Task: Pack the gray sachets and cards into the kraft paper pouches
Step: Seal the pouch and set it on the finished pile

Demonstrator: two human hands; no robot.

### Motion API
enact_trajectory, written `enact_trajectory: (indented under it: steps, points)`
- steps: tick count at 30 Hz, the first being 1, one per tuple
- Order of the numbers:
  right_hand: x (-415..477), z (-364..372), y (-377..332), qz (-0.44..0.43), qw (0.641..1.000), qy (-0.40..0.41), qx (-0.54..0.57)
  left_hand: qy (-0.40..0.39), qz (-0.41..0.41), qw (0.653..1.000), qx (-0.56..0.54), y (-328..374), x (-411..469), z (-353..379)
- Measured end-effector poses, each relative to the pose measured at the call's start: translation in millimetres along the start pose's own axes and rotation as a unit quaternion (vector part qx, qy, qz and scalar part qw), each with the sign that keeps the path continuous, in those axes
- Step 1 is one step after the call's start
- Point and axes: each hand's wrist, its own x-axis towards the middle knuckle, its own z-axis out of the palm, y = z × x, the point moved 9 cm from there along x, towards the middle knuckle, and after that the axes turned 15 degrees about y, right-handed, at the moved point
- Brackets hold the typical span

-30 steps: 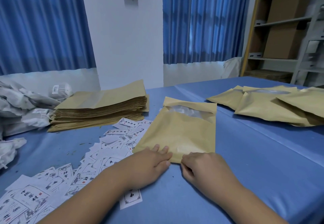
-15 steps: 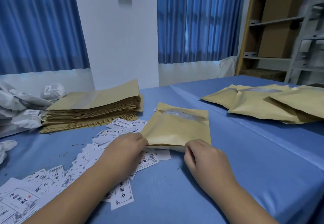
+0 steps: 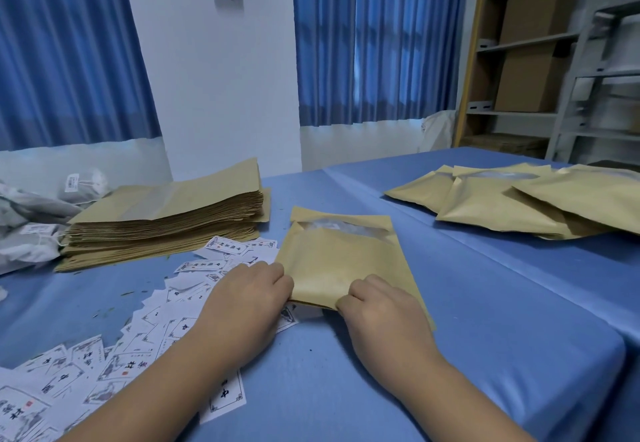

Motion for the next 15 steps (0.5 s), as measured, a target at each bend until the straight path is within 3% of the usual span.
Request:
enact_trajectory:
  steps: [5,15]
  points:
    - [1.4,-2.2,-0.9,-0.003,0.999,0.034,0.012,0.001,0.027,1.0,-0.008,20.0,0.6,3.7]
    - [1.5,-7.1,-11.6,-0.037,0.996,0.08,0.012,0.013,-0.016,0.998,-0.054,18.8,3.3,-1.9]
